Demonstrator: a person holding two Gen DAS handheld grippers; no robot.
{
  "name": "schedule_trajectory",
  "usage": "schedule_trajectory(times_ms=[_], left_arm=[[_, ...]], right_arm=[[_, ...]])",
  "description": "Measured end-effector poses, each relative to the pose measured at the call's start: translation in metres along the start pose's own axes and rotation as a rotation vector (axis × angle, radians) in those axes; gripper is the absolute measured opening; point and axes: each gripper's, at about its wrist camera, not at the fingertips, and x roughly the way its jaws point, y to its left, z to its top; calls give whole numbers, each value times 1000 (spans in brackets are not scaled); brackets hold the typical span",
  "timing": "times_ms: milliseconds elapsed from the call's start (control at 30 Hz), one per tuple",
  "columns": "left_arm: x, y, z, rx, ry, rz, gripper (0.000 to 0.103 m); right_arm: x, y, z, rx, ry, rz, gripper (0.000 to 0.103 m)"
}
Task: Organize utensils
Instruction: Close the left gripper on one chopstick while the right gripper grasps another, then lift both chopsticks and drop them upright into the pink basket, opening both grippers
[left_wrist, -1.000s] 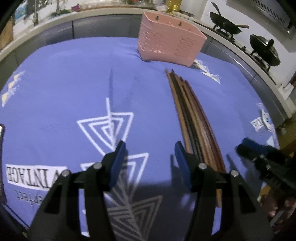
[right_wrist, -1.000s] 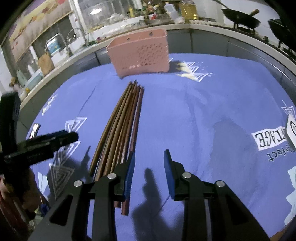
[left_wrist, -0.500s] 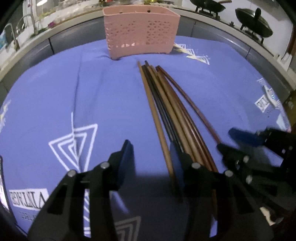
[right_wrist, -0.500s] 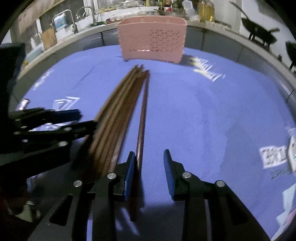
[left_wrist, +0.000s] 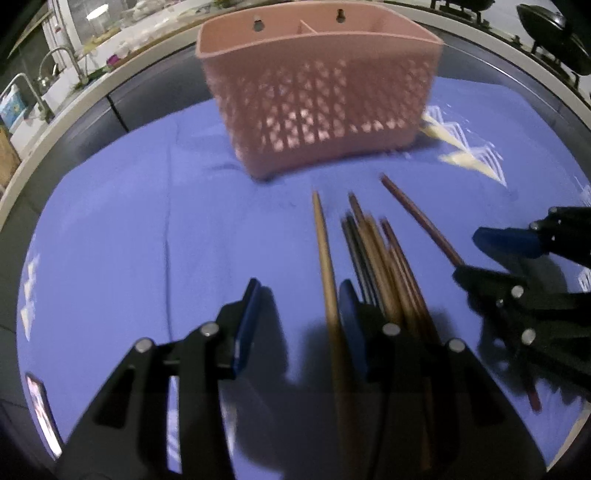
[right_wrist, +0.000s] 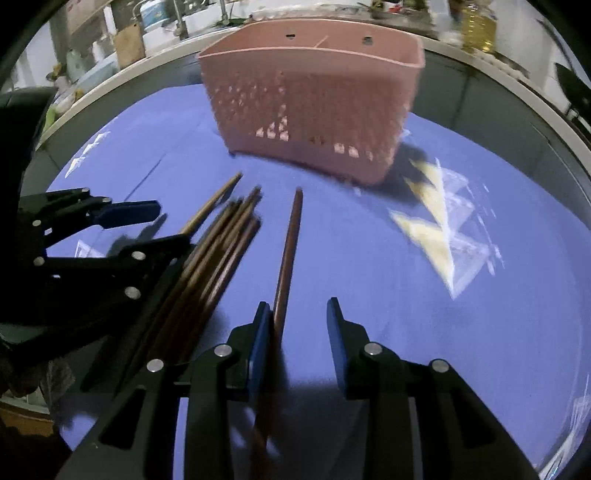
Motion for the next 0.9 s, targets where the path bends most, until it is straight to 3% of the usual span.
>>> schedule_trajectory(times_ms=[33,67,133,200,267,367,433,667,767,800,900], left_arm=[[3,0,6,2,0,-24,25],[6,0,12,9,8,-73,8],[9,-3,19,33,6,-67,5],[9,-3,19,50,-5,-67,5],[3,5,16,16,-18,-111,5],[-40,25,4,-34,-139,-207,5],[-73,38,1,-67,-212,-278,5],[-192,89,45,-112,-556,-352,5],[-220,96,87,-107,-717,-314,5],[-222,95,99,-105,-767,-291,5],[-218,92,126,-120,-864,-240,5]], right_arm=[[3,-1,6,-1,6,9,30],[5,-2,12,-3,12,22,12],[9,-3,20,-16,32,86,6],[10,-8,21,-1,46,119,5],[2,-16,17,31,36,189,5],[-38,-22,6,49,-101,257,5],[-78,-24,4,51,-254,300,5],[-173,-21,55,141,-608,337,5],[-199,-25,93,191,-776,285,5],[-204,-29,108,229,-866,242,5],[-196,-36,133,331,-1022,96,5]])
